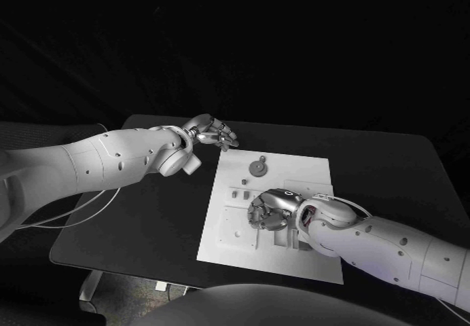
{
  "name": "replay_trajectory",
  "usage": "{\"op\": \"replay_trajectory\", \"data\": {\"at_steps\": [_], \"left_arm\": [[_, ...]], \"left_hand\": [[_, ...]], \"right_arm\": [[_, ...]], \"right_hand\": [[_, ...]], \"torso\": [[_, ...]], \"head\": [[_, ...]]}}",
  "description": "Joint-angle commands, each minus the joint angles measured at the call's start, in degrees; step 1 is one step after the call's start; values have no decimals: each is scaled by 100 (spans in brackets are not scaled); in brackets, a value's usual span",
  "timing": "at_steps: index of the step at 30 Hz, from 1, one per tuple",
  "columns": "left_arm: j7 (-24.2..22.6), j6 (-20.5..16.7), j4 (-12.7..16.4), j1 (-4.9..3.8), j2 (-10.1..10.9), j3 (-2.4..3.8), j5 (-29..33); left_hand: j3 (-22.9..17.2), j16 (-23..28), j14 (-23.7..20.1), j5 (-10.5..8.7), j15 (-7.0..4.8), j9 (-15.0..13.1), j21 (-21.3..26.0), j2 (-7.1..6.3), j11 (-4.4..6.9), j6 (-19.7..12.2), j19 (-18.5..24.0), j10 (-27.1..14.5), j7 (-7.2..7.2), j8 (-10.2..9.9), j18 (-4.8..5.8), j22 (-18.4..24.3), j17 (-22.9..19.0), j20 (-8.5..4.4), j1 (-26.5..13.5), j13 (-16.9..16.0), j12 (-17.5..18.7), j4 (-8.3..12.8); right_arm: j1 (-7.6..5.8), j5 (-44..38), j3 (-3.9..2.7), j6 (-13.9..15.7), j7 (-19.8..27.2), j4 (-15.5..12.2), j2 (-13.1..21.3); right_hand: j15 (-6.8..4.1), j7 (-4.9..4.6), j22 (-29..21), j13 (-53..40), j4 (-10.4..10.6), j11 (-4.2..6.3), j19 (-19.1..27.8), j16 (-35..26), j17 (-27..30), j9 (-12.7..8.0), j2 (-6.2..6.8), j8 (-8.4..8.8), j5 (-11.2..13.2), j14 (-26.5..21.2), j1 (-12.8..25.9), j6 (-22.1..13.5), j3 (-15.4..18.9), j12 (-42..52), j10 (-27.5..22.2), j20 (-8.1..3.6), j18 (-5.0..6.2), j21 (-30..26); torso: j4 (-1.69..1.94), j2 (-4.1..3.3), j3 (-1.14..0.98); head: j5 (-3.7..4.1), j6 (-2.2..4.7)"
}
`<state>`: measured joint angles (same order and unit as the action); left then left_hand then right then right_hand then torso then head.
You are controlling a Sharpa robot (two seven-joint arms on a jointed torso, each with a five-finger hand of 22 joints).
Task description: Assemble the parts on the task board
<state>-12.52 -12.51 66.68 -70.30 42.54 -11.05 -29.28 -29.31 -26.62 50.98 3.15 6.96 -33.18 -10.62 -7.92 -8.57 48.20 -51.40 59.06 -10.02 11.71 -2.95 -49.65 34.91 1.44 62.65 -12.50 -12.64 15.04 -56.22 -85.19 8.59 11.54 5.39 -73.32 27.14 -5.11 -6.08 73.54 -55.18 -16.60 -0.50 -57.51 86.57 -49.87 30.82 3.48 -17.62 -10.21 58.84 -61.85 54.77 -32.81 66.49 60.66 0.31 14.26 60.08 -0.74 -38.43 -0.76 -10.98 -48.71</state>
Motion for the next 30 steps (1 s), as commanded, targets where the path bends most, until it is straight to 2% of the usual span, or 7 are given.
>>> {"op": "replay_trajectory", "data": {"at_steps": [1,6,12,22,27,28,30], "left_arm": [[-60,21,20,-7,-4,6,36],[-41,32,22,-7,1,6,36],[-36,41,23,-7,11,6,36],[-44,41,9,-7,17,6,36],[-58,41,-10,-7,22,6,36],[-62,40,-21,-7,25,6,36],[-67,22,-35,-7,33,5,36]], "left_hand": [[15,31,-7,-33,27,8,27,31,1,-19,16,30,23,28,-83,9,11,7,11,6,37,0],[17,33,-7,-33,28,9,28,29,1,-21,16,30,23,28,-82,9,12,8,10,7,39,-1],[24,50,-22,-33,35,17,39,15,-7,-41,27,17,23,21,-80,10,17,13,3,16,56,-4],[22,56,-24,-33,37,19,43,17,-8,-41,30,19,26,23,-81,9,20,14,8,19,59,-3],[21,57,-25,-32,37,19,44,18,-7,-40,30,20,27,24,-81,9,21,15,11,19,60,-3],[21,57,-25,-32,37,19,44,18,-7,-40,30,21,27,25,-81,9,22,15,12,19,60,-2],[20,58,-25,-33,37,19,45,18,-7,-39,30,22,28,25,-81,9,22,15,13,19,60,-2]], "right_arm": [[6,-99,4,-68,-30,-7,-10],[6,-98,5,65,-57,3,-1],[5,-9,4,274,-41,4,22],[-33,8,-17,491,-45,-355,227],[-92,8,-116,558,-66,-545,356],[-107,8,-150,591,-66,-596,386],[-126,-1,-287,705,-64,-754,485]], "right_hand": [[9,-84,-1,-8,-4,-10,45,-29,-3,1,65,46,-19,-37,-10,20,53,-30,-59,9,74,3],[128,-254,-1,-45,0,-168,95,-38,-15,-107,212,339,-18,-134,-14,-471,157,-38,-203,41,74,-6],[308,-442,3,-89,3,-352,144,-33,-34,-219,264,589,-19,-259,-4,-923,305,-8,-371,73,74,-9],[336,-458,3,-98,1,-371,148,-15,-39,-225,261,579,-21,-275,-48,-915,331,22,-393,82,74,-4],[331,-452,5,-99,2,-364,133,0,-41,-224,260,564,-21,-266,-72,-895,340,41,-382,81,74,8],[330,-450,6,-99,4,-363,129,3,-42,-224,258,561,-21,-262,-75,-891,343,46,-378,81,74,11],[325,-447,9,-100,9,-359,108,19,-43,-226,253,557,-20,-244,-80,-887,352,65,-355,78,74,26]], "torso": [[-1,-1,3],[1,0,3],[0,1,3],[-9,3,-2],[-9,3,-6],[-7,2,-6],[-11,3,-9]], "head": [[3,-3],[9,-2],[22,16],[49,51],[76,87],[79,91],[102,103]]}}
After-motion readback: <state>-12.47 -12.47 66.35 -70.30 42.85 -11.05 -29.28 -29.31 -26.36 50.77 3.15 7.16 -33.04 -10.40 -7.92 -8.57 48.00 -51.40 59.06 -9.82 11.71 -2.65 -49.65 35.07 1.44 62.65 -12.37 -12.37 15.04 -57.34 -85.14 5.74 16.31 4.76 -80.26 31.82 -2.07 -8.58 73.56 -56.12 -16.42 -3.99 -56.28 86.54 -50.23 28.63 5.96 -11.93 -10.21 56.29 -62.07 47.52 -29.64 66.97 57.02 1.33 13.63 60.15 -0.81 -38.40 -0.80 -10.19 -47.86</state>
